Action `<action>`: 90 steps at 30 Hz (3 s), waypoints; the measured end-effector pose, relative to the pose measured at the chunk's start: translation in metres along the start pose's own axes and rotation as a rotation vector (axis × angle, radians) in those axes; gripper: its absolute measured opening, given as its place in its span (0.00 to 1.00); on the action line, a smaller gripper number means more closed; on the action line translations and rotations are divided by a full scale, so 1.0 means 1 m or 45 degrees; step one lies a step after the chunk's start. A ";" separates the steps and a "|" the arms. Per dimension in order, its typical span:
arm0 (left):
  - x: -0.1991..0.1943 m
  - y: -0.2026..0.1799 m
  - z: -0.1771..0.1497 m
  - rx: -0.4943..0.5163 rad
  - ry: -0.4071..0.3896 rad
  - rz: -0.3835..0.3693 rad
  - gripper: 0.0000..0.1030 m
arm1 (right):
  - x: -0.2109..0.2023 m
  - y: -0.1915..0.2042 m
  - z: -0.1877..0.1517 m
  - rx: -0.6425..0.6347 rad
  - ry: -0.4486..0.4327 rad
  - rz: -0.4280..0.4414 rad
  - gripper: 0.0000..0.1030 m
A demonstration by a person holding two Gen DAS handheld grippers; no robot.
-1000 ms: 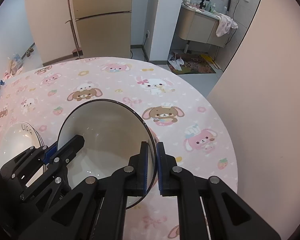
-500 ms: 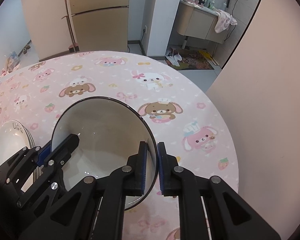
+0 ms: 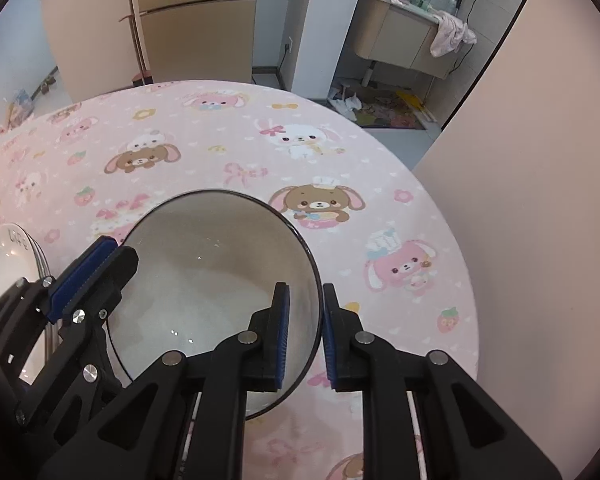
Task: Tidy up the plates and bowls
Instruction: 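Lower the white bowl into the pink bowls and open the right gripper, then move the right gripper to the rim of the nested bowl stack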
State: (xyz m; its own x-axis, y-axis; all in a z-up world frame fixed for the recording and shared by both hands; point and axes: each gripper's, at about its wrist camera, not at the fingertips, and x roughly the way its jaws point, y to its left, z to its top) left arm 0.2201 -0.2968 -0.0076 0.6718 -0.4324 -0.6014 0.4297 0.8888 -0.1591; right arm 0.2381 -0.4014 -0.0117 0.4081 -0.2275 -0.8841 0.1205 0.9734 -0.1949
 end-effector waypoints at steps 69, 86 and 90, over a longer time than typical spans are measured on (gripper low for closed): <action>-0.096 0.035 0.004 -0.049 -0.687 -0.029 1.00 | -0.073 -0.043 -0.113 0.215 -1.127 0.048 1.00; -0.060 0.013 -0.022 0.077 -0.679 0.100 1.00 | -0.034 -0.053 -0.127 0.347 -1.028 -0.007 1.00; -0.055 0.002 -0.025 0.153 -0.669 0.114 1.00 | -0.036 -0.050 -0.128 0.325 -1.034 0.004 1.00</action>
State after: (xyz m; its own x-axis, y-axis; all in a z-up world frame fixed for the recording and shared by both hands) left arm 0.1688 -0.2674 0.0057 0.9068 -0.4007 -0.1311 0.4022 0.9154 -0.0161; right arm 0.1010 -0.4385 -0.0245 0.9196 -0.2684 -0.2868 0.2789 0.9603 -0.0047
